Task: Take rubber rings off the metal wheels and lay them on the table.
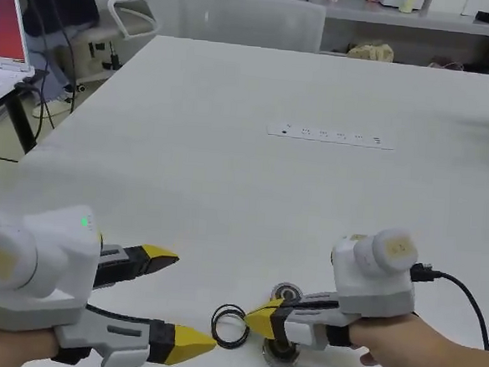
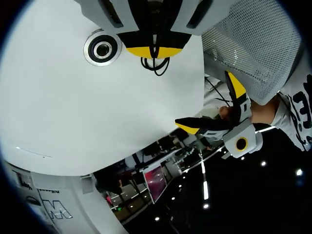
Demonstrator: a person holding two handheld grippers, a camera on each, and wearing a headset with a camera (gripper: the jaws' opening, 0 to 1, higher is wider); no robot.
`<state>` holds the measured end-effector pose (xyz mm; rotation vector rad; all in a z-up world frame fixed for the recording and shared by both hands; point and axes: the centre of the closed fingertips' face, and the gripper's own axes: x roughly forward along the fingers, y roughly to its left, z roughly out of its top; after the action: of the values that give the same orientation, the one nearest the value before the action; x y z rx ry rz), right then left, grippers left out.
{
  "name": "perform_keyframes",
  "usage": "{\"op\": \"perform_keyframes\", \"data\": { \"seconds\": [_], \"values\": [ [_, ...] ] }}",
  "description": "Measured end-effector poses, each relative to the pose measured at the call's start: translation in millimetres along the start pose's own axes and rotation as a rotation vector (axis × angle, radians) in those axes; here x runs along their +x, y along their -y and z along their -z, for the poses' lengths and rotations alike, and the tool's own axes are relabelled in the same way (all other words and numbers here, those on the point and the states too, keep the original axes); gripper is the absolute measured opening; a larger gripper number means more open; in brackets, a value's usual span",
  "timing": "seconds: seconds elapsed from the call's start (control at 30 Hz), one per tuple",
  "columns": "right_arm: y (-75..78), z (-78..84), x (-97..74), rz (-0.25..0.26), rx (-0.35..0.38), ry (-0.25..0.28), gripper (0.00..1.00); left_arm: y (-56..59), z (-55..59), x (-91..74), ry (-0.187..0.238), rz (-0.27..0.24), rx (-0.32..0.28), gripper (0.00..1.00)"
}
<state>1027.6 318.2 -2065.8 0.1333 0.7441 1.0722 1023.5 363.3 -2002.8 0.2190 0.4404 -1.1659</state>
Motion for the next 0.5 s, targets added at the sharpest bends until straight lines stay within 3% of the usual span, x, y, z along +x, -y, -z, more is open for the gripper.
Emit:
{"op": "perform_keyframes", "data": {
  "seconds": [0.27, 0.5],
  "values": [
    [1.6, 0.9, -0.9, 0.015, -0.022, -0.007, 0.07, -0.7, 1.1, 1.0, -0.005, 0.002, -0.002, 0.67],
    [2.4, -8.1, -13.3, 0.026, -0.039, 0.027, 0.10, -0.4, -2.6, 1.6, 0.000, 0.008, 0.005, 0.67]
  ]
}}
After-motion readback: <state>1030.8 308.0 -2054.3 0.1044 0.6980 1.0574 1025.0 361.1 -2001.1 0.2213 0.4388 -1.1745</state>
